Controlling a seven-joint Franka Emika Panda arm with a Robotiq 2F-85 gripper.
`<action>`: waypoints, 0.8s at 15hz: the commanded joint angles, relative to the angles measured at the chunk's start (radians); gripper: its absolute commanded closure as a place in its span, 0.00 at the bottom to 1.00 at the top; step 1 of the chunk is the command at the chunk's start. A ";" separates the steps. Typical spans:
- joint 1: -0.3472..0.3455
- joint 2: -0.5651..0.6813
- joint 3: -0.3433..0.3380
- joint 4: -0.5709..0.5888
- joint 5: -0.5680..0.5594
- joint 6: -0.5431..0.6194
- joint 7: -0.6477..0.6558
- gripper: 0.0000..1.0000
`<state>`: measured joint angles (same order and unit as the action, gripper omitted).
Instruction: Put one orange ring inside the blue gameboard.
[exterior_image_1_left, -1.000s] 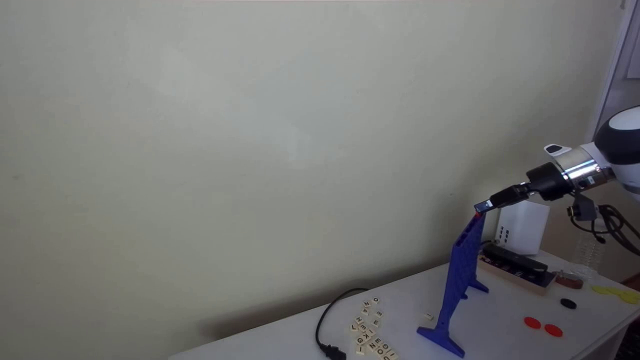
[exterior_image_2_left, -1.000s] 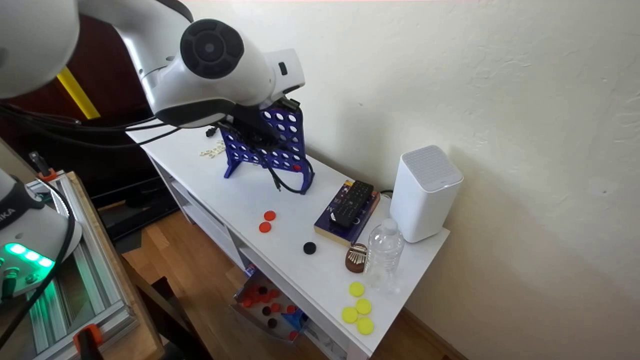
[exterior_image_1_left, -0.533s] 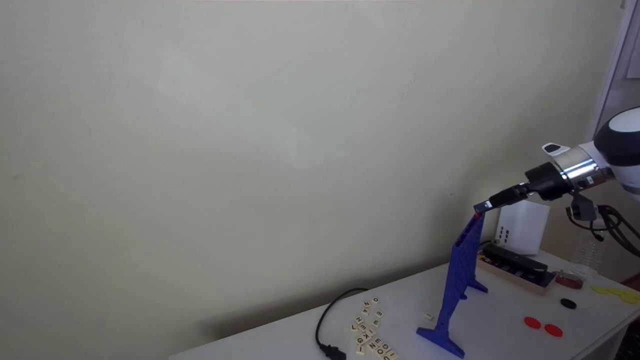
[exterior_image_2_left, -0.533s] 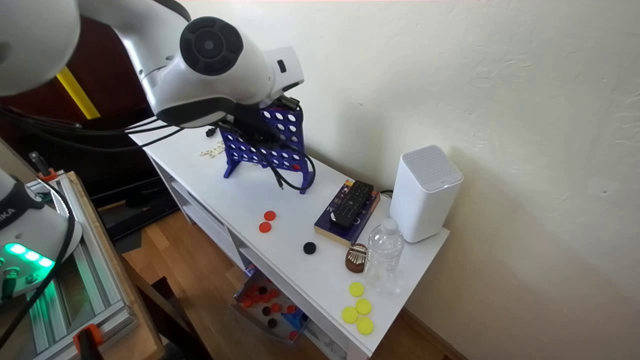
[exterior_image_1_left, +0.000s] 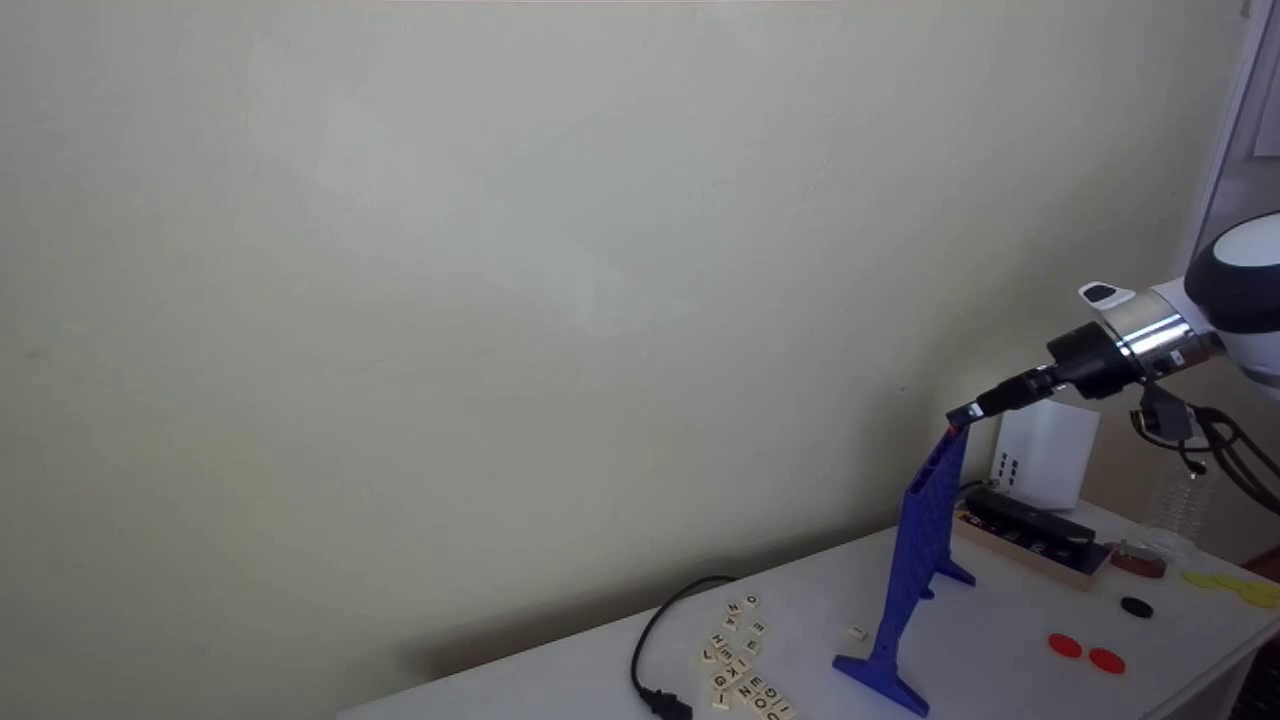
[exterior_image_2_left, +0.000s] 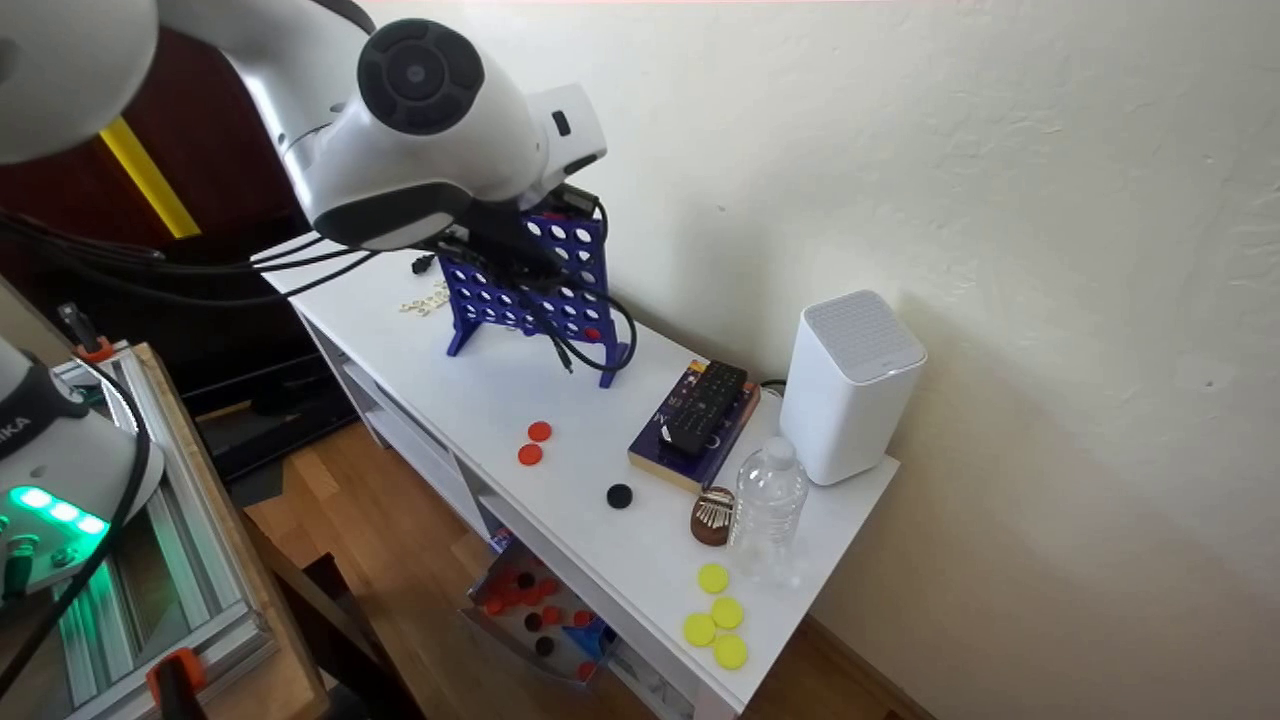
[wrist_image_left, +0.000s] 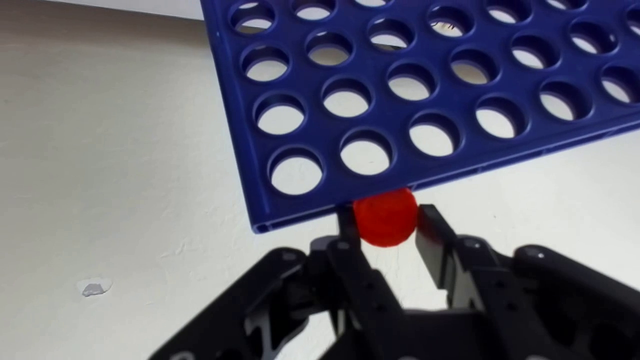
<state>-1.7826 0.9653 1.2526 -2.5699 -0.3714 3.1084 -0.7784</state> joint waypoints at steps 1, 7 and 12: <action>0.030 -0.049 -0.030 0.002 -0.032 -0.005 0.007 0.90; 0.033 -0.061 -0.026 0.000 -0.035 -0.004 0.006 0.46; 0.036 -0.051 -0.025 -0.002 -0.035 -0.005 0.003 0.11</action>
<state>-1.7561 0.9308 1.2467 -2.5713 -0.3822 3.1083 -0.7797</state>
